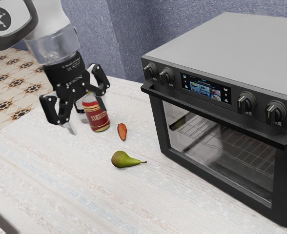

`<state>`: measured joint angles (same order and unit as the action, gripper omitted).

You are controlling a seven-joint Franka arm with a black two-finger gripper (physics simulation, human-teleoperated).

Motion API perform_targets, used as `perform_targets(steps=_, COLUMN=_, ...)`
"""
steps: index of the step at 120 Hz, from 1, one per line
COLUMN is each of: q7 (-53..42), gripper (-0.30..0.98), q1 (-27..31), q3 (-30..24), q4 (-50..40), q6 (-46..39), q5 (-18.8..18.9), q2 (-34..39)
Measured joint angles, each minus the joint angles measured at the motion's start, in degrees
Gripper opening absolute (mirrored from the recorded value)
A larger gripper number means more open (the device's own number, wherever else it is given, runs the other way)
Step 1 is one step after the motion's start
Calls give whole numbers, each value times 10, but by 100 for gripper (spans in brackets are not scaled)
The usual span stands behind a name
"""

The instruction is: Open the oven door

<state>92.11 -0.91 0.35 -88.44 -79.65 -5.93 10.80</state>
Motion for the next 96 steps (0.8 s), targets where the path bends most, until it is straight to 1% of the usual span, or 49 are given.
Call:
perform_targets(steps=10, q7=59, gripper=69, q1=-3, q3=-4, q4=-2, q6=-6, q5=-3, q2=13)
perform_targets(steps=23, q7=124, gripper=69, q1=-31, q3=-5, q4=-37, q6=-13, q5=-5, q2=57)
perform_targets(steps=32, q7=163, gripper=69, q1=-63, q3=-10, q4=-38, q6=-10, q5=-4, q2=66)
perform_targets(steps=43, q7=204, gripper=69, q1=-79, q3=-59, q4=-19, q6=-26, q5=35, q2=56)
perform_targets(steps=54, q7=213, gripper=69, q1=-80, q3=-79, q4=-9, q6=-60, q5=73, q2=35)
perform_targets(steps=64, q7=214, gripper=69, q1=-82, q3=-83, q4=-8, q6=-94, q5=93, q2=18)
perform_targets(steps=82, q7=220, gripper=69, q1=-107, q3=-84, q4=-11, q6=-142, q5=103, q2=2)
perform_targets(steps=96, q7=226, gripper=69, q1=-112, q3=-85, q4=-15, q6=-167, q5=106, q2=-10)
